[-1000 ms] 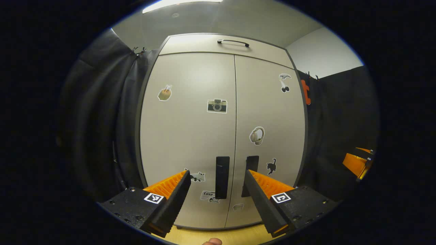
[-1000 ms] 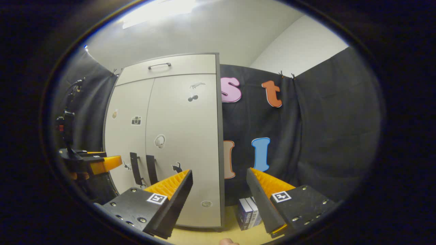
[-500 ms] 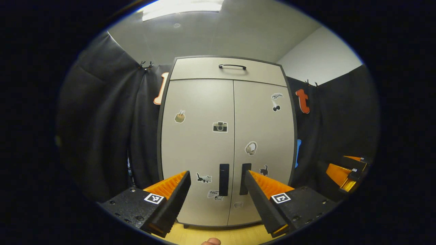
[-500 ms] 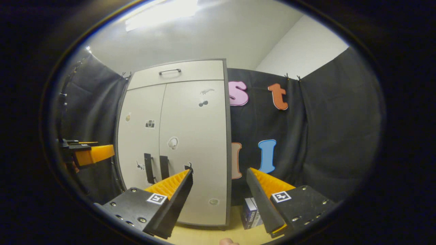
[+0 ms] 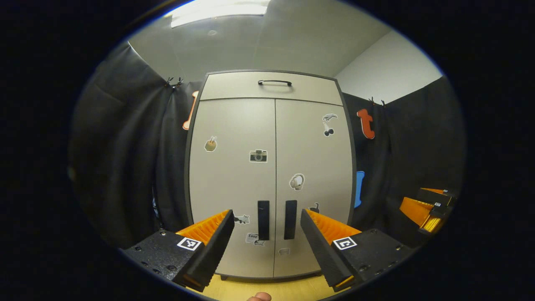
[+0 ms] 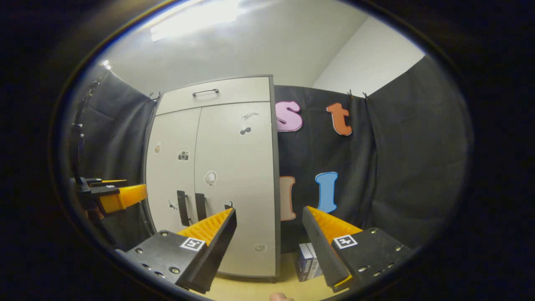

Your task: Grasp the bottle in the cabinet with the left hand and place it on the coaster, then close the right door with the right hand and the left door with the left hand.

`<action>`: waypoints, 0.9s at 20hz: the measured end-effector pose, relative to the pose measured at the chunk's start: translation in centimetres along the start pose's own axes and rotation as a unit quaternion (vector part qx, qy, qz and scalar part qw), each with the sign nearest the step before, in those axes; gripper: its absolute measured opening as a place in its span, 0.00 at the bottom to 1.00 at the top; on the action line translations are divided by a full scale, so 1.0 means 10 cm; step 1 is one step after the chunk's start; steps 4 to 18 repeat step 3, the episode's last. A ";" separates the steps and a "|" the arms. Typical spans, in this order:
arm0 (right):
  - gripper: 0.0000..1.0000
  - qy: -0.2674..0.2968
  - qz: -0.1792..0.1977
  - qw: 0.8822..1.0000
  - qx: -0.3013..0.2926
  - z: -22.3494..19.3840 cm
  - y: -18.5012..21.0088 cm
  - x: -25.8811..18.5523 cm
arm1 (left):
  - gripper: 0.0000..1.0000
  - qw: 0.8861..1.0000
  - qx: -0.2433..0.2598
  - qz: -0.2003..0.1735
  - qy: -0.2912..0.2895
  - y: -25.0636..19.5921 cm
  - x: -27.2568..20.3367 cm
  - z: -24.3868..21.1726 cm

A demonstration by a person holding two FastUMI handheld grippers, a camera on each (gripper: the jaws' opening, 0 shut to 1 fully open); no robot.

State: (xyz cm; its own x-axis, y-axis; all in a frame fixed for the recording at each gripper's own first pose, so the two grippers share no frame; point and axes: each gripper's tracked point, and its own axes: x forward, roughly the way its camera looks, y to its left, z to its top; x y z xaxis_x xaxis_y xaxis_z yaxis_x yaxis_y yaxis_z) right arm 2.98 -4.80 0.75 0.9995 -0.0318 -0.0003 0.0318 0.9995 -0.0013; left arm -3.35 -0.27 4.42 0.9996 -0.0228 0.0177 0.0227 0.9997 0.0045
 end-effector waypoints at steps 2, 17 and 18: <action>0.93 0.003 -0.009 1.000 -0.008 -0.01 -0.13 -0.08 | 0.99 1.000 -0.008 -0.018 0.001 -0.18 0.04 -0.01; 0.96 0.004 -0.014 1.000 -0.013 -0.01 -0.20 -0.13 | 0.99 1.000 -0.014 -0.026 -0.001 -0.29 0.06 -0.01; 0.96 0.004 -0.014 1.000 -0.013 -0.01 -0.20 -0.13 | 0.99 1.000 -0.014 -0.026 -0.001 -0.29 0.06 -0.01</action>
